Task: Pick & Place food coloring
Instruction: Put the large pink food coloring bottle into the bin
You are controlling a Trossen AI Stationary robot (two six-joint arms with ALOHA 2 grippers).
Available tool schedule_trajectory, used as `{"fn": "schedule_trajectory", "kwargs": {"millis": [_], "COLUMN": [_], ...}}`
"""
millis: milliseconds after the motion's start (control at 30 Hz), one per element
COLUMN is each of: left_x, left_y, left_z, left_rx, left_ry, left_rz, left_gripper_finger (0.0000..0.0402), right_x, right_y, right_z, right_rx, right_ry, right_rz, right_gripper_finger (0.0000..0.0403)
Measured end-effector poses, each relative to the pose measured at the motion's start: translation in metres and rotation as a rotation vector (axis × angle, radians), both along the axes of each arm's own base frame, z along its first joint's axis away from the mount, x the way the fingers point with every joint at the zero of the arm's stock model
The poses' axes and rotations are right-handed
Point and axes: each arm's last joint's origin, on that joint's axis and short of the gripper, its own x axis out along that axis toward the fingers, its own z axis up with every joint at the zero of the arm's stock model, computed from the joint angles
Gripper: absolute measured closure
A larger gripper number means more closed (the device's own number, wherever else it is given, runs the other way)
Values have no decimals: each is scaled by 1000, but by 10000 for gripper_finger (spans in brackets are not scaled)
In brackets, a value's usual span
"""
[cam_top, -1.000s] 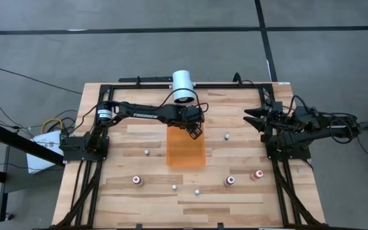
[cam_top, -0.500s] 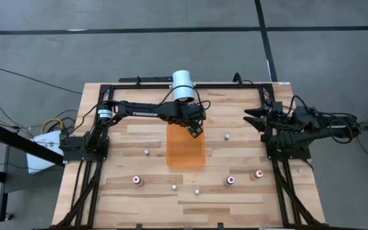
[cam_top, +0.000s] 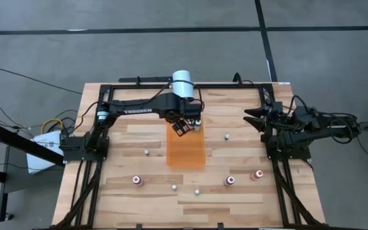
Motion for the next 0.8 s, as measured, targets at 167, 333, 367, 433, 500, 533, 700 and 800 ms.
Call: {"fn": "schedule_trajectory", "kwargs": {"millis": [167, 333, 367, 433, 500, 533, 700, 800], "left_x": [-5, -12, -14, -20, -26, -28, -52, -69], "left_y": [-25, -44, -47, -53, -61, -66, -90, -105], "left_z": [10, 22, 25, 33, 41, 44, 49, 41], "left_rx": [6, -7, -15, -45, -72, -79, -123, -129], "left_ry": [-22, -74, -89, -120, -158, -174, -217, -208], "left_rz": [-11, -9, -1, 16, 35, 47, 155, 238], "left_gripper_finger": [142, 142, 142, 142, 142, 142, 142, 142], "right_x": [0, 0, 0, 0, 0, 0, 0, 0], "right_y": [0, 0, 0, 0, 0, 0, 0, 0], "right_z": [0, 0, 0, 0, 0, 0, 0, 0], "right_rx": [0, 0, 0, 0, 0, 0, 0, 0], "right_ry": [0, 0, 0, 0, 0, 0, 0, 0], "right_rz": [0, 0, 0, 0, 0, 0, 0, 0], "right_gripper_finger": [246, 243, 243, 244, 245, 246, 248, 248]}}
